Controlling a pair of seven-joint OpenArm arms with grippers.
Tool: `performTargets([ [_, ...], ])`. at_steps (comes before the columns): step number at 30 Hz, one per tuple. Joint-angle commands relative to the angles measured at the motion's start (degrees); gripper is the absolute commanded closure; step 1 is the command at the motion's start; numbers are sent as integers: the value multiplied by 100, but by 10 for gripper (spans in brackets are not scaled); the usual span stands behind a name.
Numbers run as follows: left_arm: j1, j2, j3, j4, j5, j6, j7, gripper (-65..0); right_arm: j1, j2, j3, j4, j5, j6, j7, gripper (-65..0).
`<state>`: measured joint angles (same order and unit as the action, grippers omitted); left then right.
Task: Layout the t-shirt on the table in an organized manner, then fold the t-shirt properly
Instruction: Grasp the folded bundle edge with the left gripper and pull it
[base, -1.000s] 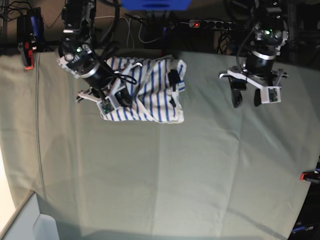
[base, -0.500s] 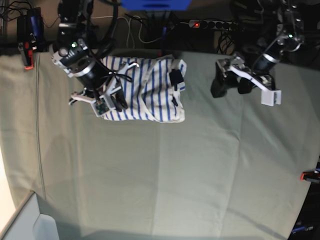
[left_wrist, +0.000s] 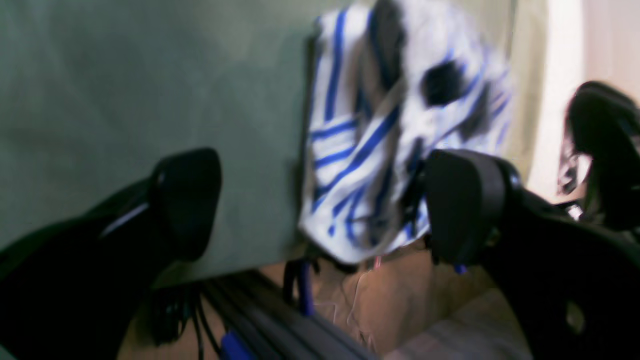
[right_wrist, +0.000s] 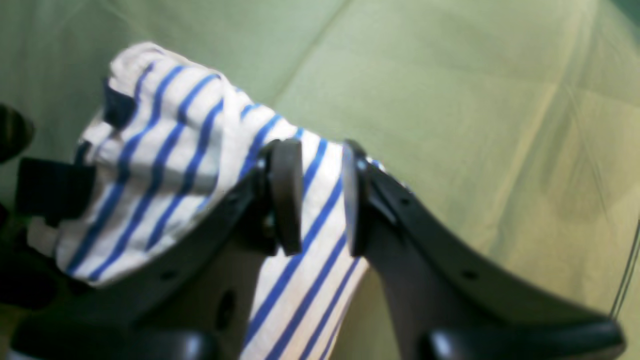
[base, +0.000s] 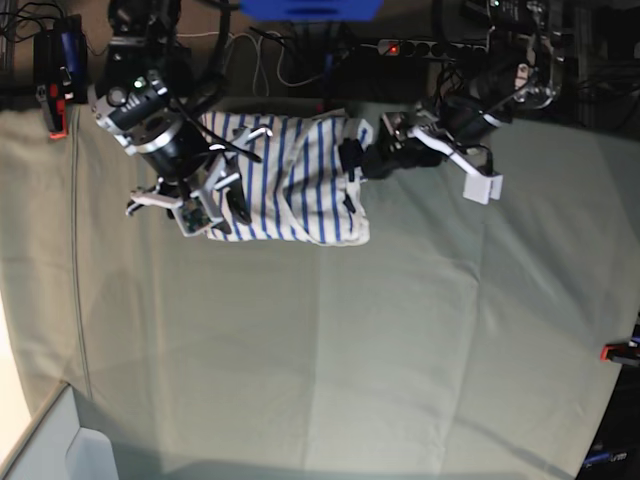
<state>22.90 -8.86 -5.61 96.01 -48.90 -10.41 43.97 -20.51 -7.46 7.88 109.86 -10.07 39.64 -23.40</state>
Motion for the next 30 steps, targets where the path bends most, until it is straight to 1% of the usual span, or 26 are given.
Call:
performTargets([
  [1, -105, -6, 99, 74, -116, -53, -58, -629, 25, -14, -10, 86, 105, 5, 129, -168],
  [9, -457, 12, 222, 21, -63, -53, -5, -629, -54, 4, -1, 86, 105, 5, 129, -166],
  [16, -747, 12, 249, -612, -63, -44, 3, -629, -98, 4, -10, 86, 105, 5, 129, -166],
  [21, -887, -24, 794, -928, -63, -44, -67, -629, -177, 4, -10, 113, 105, 5, 129, -166],
  [26, -1019, 20, 1075, -1069, -63, -44, -67, -628, -186, -5, -10, 113, 105, 5, 129, -166],
  [30, -1046, 20, 1128, -1148, -63, -44, -67, -627, -221, -5, -10, 113, 97, 5, 129, -166],
])
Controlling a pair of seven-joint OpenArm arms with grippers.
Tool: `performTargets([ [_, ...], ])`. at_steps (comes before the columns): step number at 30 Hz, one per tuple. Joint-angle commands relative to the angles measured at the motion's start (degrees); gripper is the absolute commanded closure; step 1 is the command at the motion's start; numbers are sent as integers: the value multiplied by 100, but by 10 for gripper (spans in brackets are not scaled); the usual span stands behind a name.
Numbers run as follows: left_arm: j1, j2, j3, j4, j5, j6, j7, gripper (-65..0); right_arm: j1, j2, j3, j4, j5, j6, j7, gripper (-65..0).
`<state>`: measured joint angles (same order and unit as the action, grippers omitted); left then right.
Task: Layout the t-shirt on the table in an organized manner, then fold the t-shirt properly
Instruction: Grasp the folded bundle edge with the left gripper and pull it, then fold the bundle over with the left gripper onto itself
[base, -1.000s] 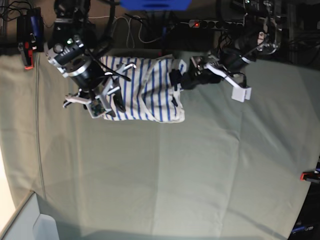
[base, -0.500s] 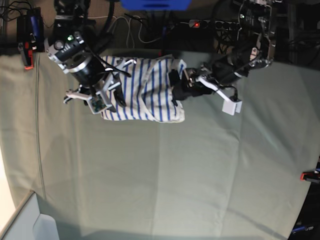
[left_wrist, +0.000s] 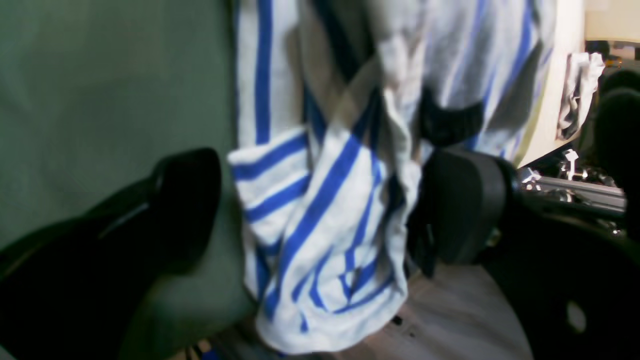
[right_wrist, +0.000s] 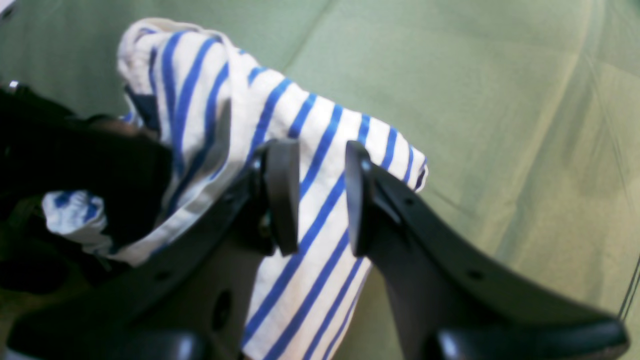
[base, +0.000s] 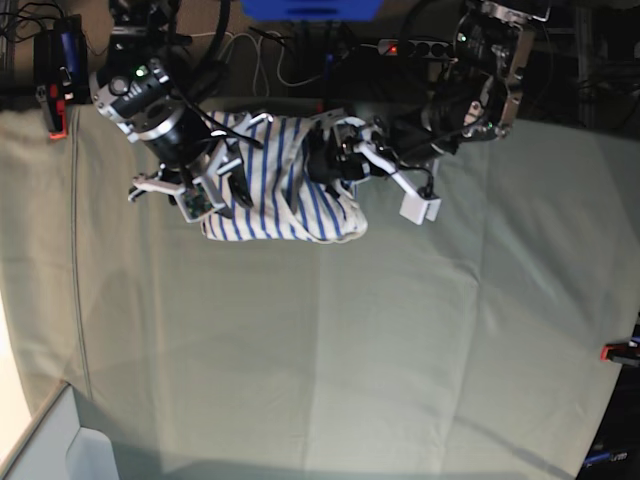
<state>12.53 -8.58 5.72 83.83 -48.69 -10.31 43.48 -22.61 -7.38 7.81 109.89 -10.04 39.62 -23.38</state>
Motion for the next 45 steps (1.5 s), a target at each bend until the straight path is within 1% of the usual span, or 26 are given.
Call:
performTargets([
  [1, -10, -8, -5, 70, -85, -55, -19, -626, -38, -14, -12, 110, 94, 8, 127, -166],
  [9, -177, -8, 4, -45, -94, -55, -19, -625, -47, -14, -21, 110, 94, 8, 127, -166],
  [10, -177, -8, 4, -80, -103, -55, -19, -620, -47, -14, -21, 110, 94, 8, 127, -166],
  [11, -212, -8, -5, -80, -85, -55, -19, -598, -47, -14, -30, 110, 94, 8, 127, -166],
  [12, -256, -8, 4, -89, -85, -55, -19, -555, -47, -14, -30, 110, 94, 8, 127, -166],
  [14, -273, 10, 4, -89, -85, -55, -19, -441, -47, -14, -12, 110, 94, 8, 127, -166],
  [17, -291, 115, 4, -203, -76, -55, -19, -220, -47, -14, -21, 110, 94, 8, 127, -166],
  [20, -475, 150, 13, -590, -76, -55, -19, -1, -47, -5, -30, 110, 94, 8, 127, -166],
  [22, -599, 159, 13, -924, -120, -55, -1, -2, -47, -5, -30, 110, 94, 8, 127, -166],
  [23, -616, 159, 13, -1003, -129, -55, -1, -24, -47, -5, -30, 110, 94, 8, 127, -166],
  [24, -616, 159, 13, -1047, -129, -55, -10, -24, -47, -5, -30, 110, 94, 8, 127, -166],
  [26, -616, 159, 13, -1038, -129, -55, -19, 0, -55, -14, -39, 110, 94, 8, 127, -166],
  [27, -616, 159, 13, -1029, -138, -55, -19, 0, -55, -14, -39, 110, 94, 8, 127, -166],
  [29, -599, 159, 13, -862, -138, -55, -19, 0, -55, -14, -39, 102, 94, 8, 127, -166],
  [33, -546, 97, 13, -106, -138, -55, 43, 0, -55, -14, -30, 110, 94, 8, 127, -166],
  [36, -651, -96, -5, 131, -85, -20, 52, 0, -47, -5, -3, 110, 86, 8, 127, -166],
  [38, -941, -237, 22, 113, -85, -20, 69, 0, -38, 4, -3, 110, 86, -1, 127, -166],
  [41, -1328, -395, 22, -106, -85, -46, 394, 0, -29, 4, -3, 110, 86, -19, 144, -166],
  [43, -1803, -430, 66, -546, -76, -55, 816, 0, -20, 4, -3, 110, 86, -19, 144, -166],
  [45, -2330, -430, 294, -1073, -76, -64, 1107, 0, -11, 4, -3, 110, 86, -19, 144, -166],
])
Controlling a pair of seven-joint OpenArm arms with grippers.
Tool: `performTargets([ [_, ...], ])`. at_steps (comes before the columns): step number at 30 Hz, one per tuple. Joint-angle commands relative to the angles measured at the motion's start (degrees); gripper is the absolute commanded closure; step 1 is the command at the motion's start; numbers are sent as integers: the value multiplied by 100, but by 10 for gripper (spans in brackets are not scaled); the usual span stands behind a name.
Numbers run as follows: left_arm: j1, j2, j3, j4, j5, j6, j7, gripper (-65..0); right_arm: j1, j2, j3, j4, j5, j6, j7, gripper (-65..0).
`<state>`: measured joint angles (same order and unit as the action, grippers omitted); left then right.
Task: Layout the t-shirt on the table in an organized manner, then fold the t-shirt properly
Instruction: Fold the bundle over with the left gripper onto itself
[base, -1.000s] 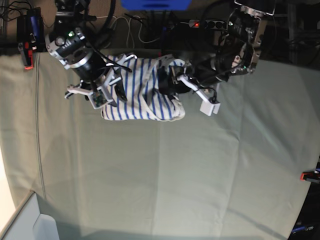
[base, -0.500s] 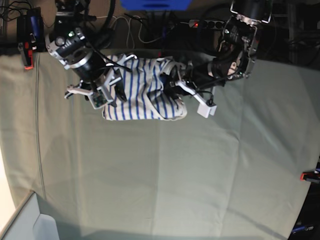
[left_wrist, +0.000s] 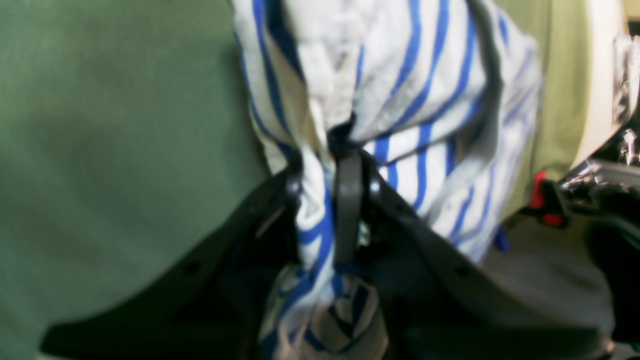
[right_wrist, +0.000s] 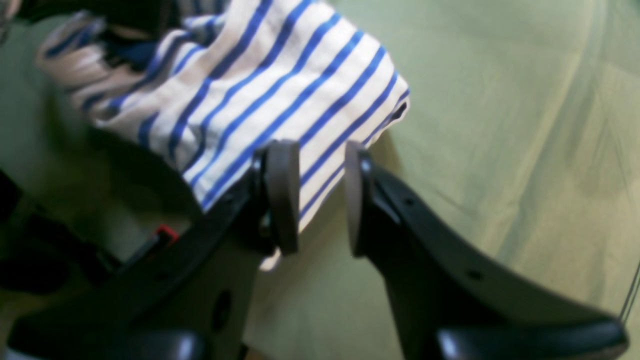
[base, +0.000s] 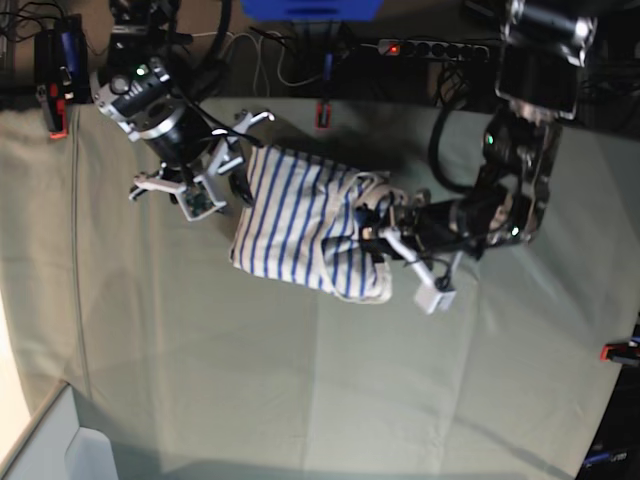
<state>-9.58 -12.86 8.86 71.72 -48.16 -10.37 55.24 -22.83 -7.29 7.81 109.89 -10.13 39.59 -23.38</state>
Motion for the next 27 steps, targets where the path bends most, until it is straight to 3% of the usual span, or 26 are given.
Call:
performTargets([
  [1, -356, -10, 191, -73, -76, -57, -8, 0, 10, -14, -3, 110, 94, -17, 144, -166],
  [12, -1973, 324, 2133, -425, 1049, -75, -34, 0, -25, -32, 260, 110, 94, -17, 127, -166],
  [16, -2228, 535, 2802, -443, 1788, -831, -570, 0, -7, -32, 471, 110, 94, -17, 127, -166],
  [19, -2228, 825, 3118, -698, 2772, -1464, -1072, 0, 10, -32, 612, 110, 94, -17, 127, -166],
  [24, -2228, 1510, 3127, -1788, 4434, -2000, -1520, 0, -16, -32, 612, 110, 94, -25, 127, -166],
  [27, -2228, 1686, 3127, -2016, 5058, -2308, -1933, 0, -25, -32, 612, 110, 94, -25, 127, -166],
])
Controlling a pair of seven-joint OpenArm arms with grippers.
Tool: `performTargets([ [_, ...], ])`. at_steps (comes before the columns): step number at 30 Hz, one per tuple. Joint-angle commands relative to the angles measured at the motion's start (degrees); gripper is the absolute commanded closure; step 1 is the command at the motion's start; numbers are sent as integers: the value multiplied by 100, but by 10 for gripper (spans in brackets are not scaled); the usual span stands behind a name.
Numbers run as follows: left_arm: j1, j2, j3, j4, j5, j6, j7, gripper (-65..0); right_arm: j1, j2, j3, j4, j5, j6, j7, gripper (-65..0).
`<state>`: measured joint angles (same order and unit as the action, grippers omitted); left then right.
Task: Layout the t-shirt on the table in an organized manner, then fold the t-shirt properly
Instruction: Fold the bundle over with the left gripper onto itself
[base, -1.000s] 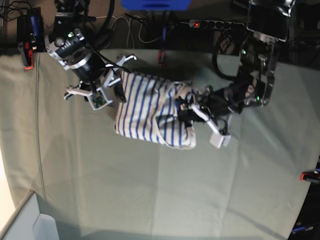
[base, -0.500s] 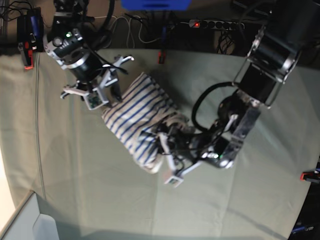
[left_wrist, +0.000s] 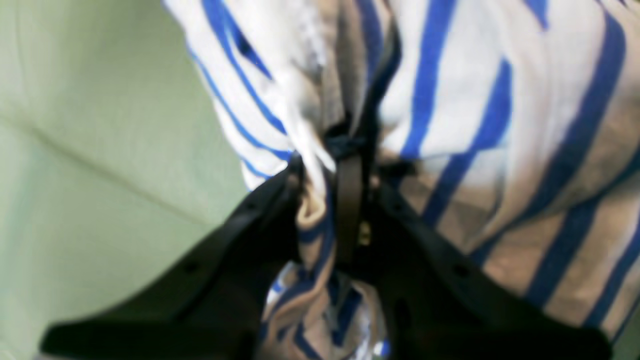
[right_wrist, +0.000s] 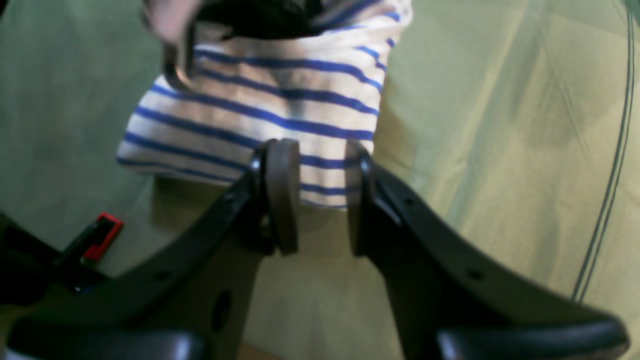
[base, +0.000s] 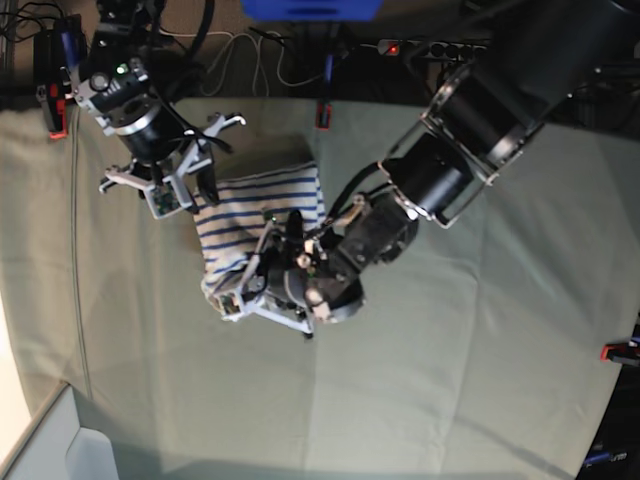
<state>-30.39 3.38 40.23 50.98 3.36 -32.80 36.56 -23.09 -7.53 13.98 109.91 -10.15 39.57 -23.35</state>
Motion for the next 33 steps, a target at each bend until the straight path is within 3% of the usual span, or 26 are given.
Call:
performTargets([
  [1, -148, 89, -10, 23, 12, -136, -152, 0, 1, -7, -4, 99, 97, -23, 124, -166],
  [16, -745, 317, 34, 5, 170, -259, -293, -3, 10, -7, -22, 99, 97, -23, 124, -166],
  [19, -798, 326, 17, 14, 170, -259, -293, -66, 10, -7, -31, 99, 97, -23, 124, -166],
  [24, -860, 326, 34, 14, 170, -250, -293, -263, 10, -7, -31, 99, 97, -23, 124, -166],
  [27, -886, 300, -10, 23, 170, -250, -293, -333, 19, -7, -31, 99, 97, -23, 124, -166],
  [33, -1009, 265, -133, 75, 170, -232, -293, -356, 37, -7, -40, 99, 97, -23, 124, -166],
])
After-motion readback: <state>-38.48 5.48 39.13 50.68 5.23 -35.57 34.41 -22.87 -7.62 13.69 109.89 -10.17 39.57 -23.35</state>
